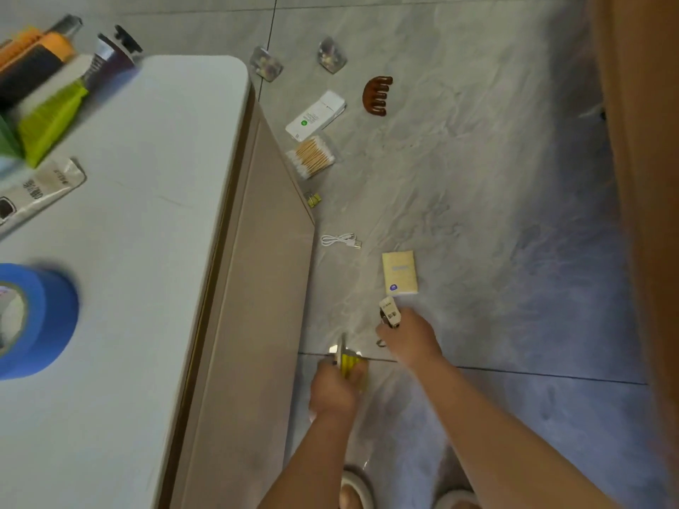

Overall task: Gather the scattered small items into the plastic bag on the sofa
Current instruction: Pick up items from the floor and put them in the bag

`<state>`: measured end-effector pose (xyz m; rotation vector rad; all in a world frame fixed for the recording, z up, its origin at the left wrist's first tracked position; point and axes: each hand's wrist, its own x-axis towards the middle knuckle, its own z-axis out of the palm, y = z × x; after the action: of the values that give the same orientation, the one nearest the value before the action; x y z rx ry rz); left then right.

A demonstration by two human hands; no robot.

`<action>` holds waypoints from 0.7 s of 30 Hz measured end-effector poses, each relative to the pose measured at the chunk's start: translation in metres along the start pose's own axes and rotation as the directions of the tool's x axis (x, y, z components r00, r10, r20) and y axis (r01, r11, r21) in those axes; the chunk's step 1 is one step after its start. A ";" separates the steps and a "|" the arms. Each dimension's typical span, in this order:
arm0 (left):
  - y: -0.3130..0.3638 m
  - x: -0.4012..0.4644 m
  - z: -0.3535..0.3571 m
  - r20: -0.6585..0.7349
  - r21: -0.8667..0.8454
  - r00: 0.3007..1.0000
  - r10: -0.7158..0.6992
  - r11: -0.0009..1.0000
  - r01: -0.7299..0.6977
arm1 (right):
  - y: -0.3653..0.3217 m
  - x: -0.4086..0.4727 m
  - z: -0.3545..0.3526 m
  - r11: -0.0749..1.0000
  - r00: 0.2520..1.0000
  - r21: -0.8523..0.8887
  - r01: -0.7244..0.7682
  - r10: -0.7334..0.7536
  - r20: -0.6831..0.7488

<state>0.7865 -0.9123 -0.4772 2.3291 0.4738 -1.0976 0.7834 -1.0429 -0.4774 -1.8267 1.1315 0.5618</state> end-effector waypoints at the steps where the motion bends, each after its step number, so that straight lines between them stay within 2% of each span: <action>1: 0.004 -0.005 -0.003 0.004 -0.059 1.000 0.009 0.998 -0.008 | -0.002 -0.006 -0.007 0.998 1.000 0.055 -0.010 0.010 -0.005; 4: 0.024 -0.031 -0.022 0.070 -0.285 0.997 0.034 0.958 -0.012 | -0.019 -0.034 -0.033 0.957 1.000 0.287 -0.028 0.029 0.001; 6: 0.044 -0.056 -0.039 0.116 -0.421 0.992 0.044 0.907 0.010 | -0.036 -0.058 -0.057 0.878 0.998 0.475 -0.064 0.052 0.039; 9: 0.080 -0.099 -0.072 0.166 -0.503 0.983 0.078 0.864 0.017 | -0.068 -0.099 -0.101 0.721 0.995 0.687 -0.087 0.023 0.102; 14: 0.146 -0.177 -0.134 0.248 -0.629 0.956 0.159 0.776 0.035 | -0.118 -0.167 -0.182 0.614 0.991 0.787 -0.050 -0.069 0.117; 18: 0.194 -0.236 -0.185 0.282 -0.616 0.929 0.239 0.787 -0.015 | -0.151 -0.224 -0.245 0.551 0.976 0.834 -0.009 -0.177 0.128; 21: 0.231 -0.281 -0.217 0.306 -0.608 0.909 0.284 0.793 -0.043 | -0.172 -0.264 -0.287 0.512 0.978 0.858 0.031 -0.191 0.078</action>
<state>0.8645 -0.9964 -0.0696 1.5287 0.3770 -1.0901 0.7868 -1.1335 -0.0611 -0.9260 0.9072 0.0091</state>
